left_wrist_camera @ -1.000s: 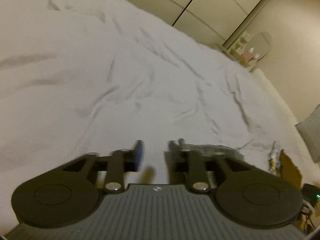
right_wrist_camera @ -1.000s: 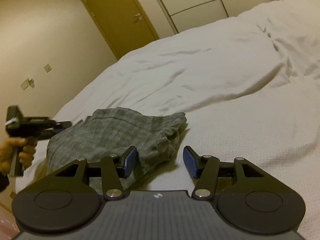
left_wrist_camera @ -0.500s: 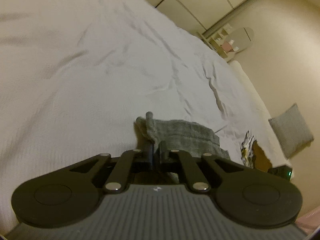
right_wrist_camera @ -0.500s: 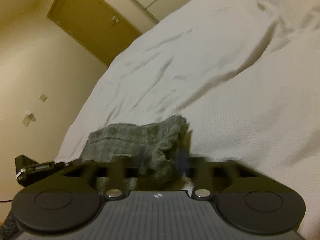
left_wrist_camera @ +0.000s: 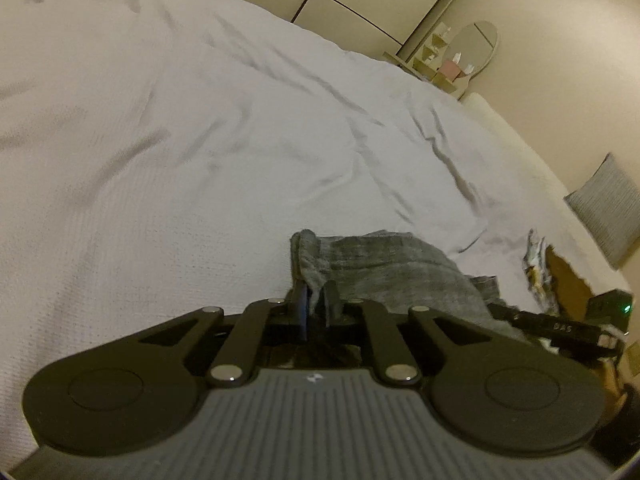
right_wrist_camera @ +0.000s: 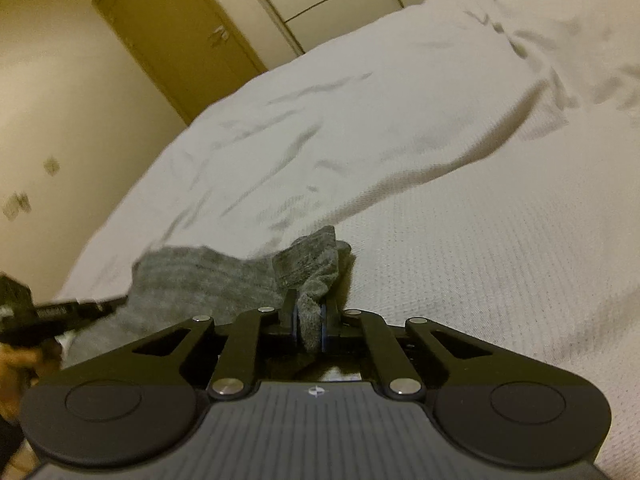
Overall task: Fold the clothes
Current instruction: 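Grasp the folded shorts bundle edge with the left gripper, then grasp the other bundle end with the right gripper while the left gripper holds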
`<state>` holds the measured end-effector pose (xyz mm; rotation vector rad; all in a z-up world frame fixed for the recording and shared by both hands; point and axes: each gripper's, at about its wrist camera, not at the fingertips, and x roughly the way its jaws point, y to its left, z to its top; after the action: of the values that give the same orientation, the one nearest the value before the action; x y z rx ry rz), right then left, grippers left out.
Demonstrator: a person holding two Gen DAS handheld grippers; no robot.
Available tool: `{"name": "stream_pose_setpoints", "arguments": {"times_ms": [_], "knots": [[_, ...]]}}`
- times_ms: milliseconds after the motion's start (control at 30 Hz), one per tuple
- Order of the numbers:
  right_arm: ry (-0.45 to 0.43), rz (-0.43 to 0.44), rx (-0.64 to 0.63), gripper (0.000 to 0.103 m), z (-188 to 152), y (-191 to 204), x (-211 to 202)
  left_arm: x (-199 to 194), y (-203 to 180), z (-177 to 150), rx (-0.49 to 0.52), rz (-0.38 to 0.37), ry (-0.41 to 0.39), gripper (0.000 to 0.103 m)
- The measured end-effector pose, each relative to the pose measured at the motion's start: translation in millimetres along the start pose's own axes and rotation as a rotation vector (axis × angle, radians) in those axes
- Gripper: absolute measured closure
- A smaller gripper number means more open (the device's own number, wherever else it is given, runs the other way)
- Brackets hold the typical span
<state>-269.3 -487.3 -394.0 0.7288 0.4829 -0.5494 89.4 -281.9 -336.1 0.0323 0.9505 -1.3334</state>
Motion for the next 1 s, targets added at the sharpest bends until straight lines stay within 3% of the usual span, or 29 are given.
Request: {"name": "stream_pose_setpoints", "arguments": {"times_ms": [133, 267, 367, 500, 600, 800, 933, 1000], "knots": [[-0.036, -0.051, -0.056, 0.072, 3.1, 11.5, -16.7, -24.8, -2.0, 2.1, 0.037, 0.063, -0.026, 0.072], [-0.081, -0.102, -0.174, 0.070, -7.2, 33.1, -47.8, -56.5, -19.7, -4.2, 0.218, 0.222, -0.043, 0.072], [-0.145, -0.132, -0.353, 0.066, -26.1, 68.4, -75.8, -81.8, -46.8, -22.6, 0.438, 0.352, -0.086, 0.071], [-0.163, -0.091, -0.636, 0.053, -67.8, 121.6, -94.8, -103.6, -98.5, -73.9, 0.821, 0.417, -0.145, 0.043], [-0.133, -0.090, -0.895, 0.051, -106.3, 152.4, -88.1, -94.1, -130.7, -114.0, 1.094, 0.474, -0.114, 0.039], [-0.080, -0.199, -1.244, 0.051, -139.2, 183.3, -48.4, -51.7, -157.2, -166.4, 1.497, 0.537, -0.038, 0.040], [-0.022, -0.251, -1.396, 0.045, -145.2, 193.5, -20.2, -42.6, -161.0, -173.7, 1.625, 0.513, -0.005, 0.041], [-0.014, -0.267, -1.447, 0.043, -147.9, 193.9, -12.7, -47.1, -164.6, -171.1, 1.622, 0.469, -0.008, 0.039]]}}
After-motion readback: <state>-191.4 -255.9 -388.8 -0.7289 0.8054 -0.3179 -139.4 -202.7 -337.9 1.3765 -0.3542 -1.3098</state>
